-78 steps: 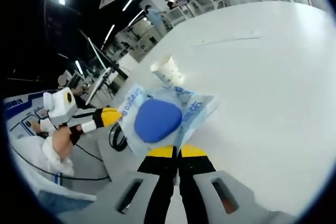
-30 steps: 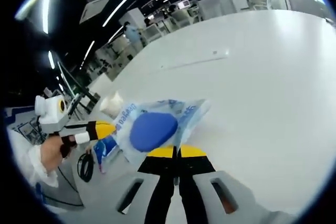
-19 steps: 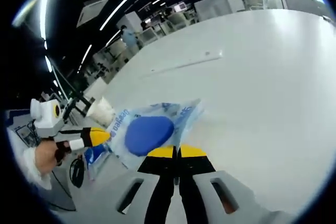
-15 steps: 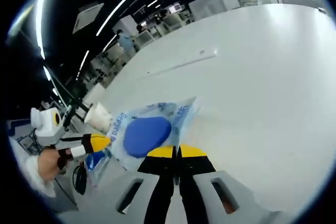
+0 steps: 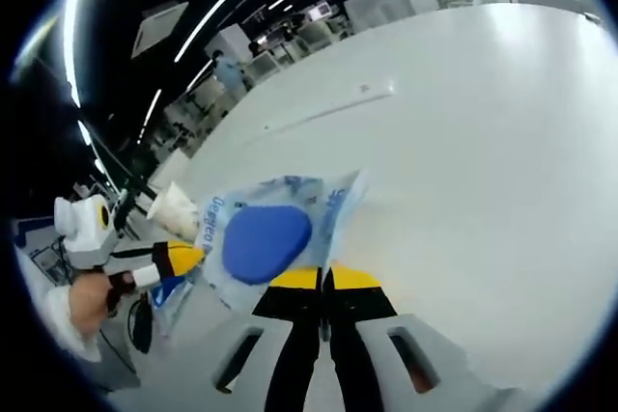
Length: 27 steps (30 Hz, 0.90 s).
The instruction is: Arrange the tabletop items into an orderly group along one side of the table until the central work area is clear of visible clutter.
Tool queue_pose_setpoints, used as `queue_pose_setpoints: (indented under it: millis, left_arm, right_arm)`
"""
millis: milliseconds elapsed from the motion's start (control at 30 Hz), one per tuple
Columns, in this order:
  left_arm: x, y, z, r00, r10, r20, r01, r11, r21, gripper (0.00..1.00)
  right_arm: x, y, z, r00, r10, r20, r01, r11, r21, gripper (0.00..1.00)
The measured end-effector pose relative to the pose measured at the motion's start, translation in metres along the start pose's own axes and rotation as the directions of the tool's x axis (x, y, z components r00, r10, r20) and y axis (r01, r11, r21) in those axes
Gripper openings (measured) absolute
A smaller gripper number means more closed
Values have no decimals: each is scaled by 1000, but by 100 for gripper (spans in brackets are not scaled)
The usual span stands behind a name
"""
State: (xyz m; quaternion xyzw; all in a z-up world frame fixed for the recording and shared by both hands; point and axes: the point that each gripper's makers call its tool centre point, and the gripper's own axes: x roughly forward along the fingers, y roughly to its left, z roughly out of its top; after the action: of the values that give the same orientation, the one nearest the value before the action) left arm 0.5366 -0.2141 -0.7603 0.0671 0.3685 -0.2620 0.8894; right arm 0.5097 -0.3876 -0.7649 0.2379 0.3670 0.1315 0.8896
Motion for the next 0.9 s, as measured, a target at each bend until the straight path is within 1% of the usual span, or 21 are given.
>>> queue_pose_setpoints:
  millis: [33,67,100,133,233,267,333,367,400,467,500,567,600,633,733,800,833,900]
  left_arm:
    - [0,-1,0,1000,9,1,-9,1000,23,0]
    - [1,-1,0,1000,11,1,-11,999,37,0]
    - [1,-2,0,1000,12,1,-12,999,38,0]
    - [1,-1,0,1000,13,2,-13,999,33,0]
    - [1,-1,0,1000,16,4,-16,1000,12,0]
    - [1,-1,0,1000,20,4,-20,1000,8,0]
    - [1,-1,0,1000,27,5,-27,1000,5,0]
    - [1,-2,0,1000,29,5,-29,1000,6,0]
    - [1,-2,0,1000,30,6,-30,1000,6,0]
    - [1,-1,0,999,32,7,-32,999,2,0]
    - [1,-1,0,999,33,7,-33,999,2,0]
    - [1,-1,0,999,39,9,-39,999,1,0]
    - [1,-1,0,999,42,9,-42,999,1,0]
    - [0,-1,-1,999,46,10,-46,999,-4,0]
    - [0,0,-1,999,51,11,-50,998,-24,0]
    - [0,0,-1,999,52,10,-51,998,-43,0]
    - [0,0,-1,999,51,10,-50,998,-48,0]
    - [0,1,-1,999,48,7,-47,997,-59,0]
  right_arm:
    - [0,0,0,1000,3,1,-3,999,33,0]
    - [0,-1,1,1000,2,0,-2,1000,26,0]
    - [0,1,0,1000,4,-4,-4,1000,27,0]
    - [0,0,1,1000,-5,0,5,1000,-3,0]
    - [0,-1,1,1000,-9,0,9,1000,4,0]
    - [-1,-2,1,1000,-8,2,8,1000,26,0]
    - [-1,-2,2,1000,-2,1,2,994,113,0]
    - [-2,0,1,1000,8,-2,-8,991,133,1]
    - [-2,-4,3,1000,-1,6,0,994,111,1]
    - [-4,-2,3,1000,-12,9,11,997,80,6]
    - [-6,-2,4,1000,-19,11,19,998,55,9]
    - [-10,3,6,1000,-22,17,22,1000,-21,17]
    - [-10,4,6,1000,-22,17,22,999,-28,21]
    - [-13,8,9,999,-14,32,16,999,-51,24]
    - [-23,20,18,997,21,72,-16,998,-68,27]
    - [-32,25,22,995,32,91,-24,996,-88,32]
    - [-35,27,22,995,39,94,-29,995,-99,35]
    - [-44,32,19,994,59,93,-48,992,-117,36]
